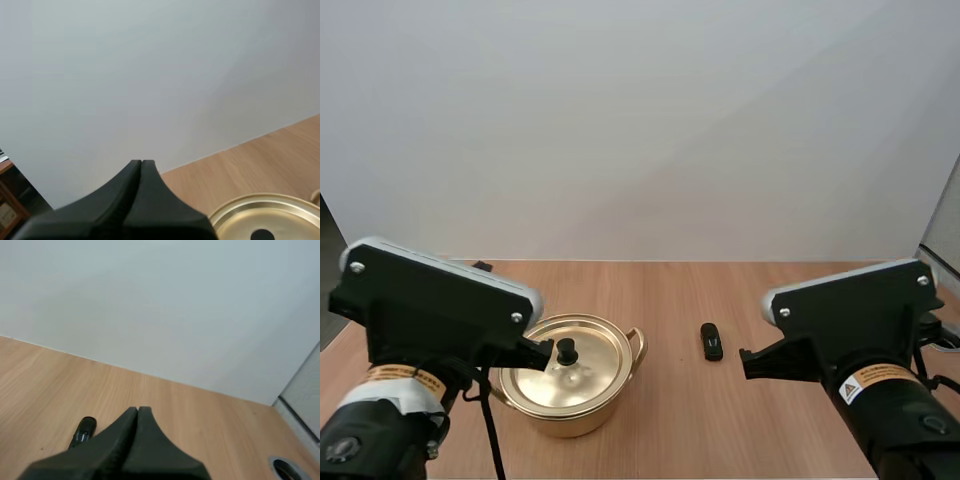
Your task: Open the pot, put the car inside, and close it
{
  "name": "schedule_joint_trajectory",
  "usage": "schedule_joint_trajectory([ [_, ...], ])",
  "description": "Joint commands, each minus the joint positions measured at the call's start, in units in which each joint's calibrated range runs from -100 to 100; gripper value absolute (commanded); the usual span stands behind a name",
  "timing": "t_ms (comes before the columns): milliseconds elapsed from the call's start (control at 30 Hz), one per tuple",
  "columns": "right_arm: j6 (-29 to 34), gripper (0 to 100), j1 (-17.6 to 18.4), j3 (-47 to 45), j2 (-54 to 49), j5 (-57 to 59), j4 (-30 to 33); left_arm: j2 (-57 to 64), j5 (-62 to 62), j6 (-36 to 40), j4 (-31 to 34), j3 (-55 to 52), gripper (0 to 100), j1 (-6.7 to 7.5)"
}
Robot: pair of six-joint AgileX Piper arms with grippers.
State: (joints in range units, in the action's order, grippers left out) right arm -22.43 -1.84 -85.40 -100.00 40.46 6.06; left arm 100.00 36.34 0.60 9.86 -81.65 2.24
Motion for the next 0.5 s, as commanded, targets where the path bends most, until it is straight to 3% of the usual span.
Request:
schedule_joint_trajectory([
  [0, 4.8, 0, 0.0, 10.2, 0.0, 9.5, 8.3, 0.0, -0.3, 0.1, -4.6, 9.5, 0, -0.4],
  [100, 2.4, 0, 0.0, 14.5, 0.0, 10.5, -0.1, 0.0, -2.2, -0.4, -9.9, 9.5, 0, -0.65],
  [200, -9.3, 0, 0.0, 14.9, 2.2, 12.8, -13.6, -4.5, 9.8, -5.6, -15.7, 9.5, 0, -0.65],
  [300, -21.1, 0, 0.0, 14.9, 6.1, 20.8, -25.1, -11.4, 26.6, -18.2, -24.8, 9.5, 0, -0.65],
  [367, -24.7, 0, 0.0, 14.9, 7.9, 23.4, -28.9, -14.7, 33.7, -24.6, -28.7, 9.9, 0, -1.01],
  [467, -25.2, 0, 0.0, 14.9, 8.0, 24.8, -29.5, -19.1, 37.0, -29.8, -32.6, 11.3, 0, -2.05],
])
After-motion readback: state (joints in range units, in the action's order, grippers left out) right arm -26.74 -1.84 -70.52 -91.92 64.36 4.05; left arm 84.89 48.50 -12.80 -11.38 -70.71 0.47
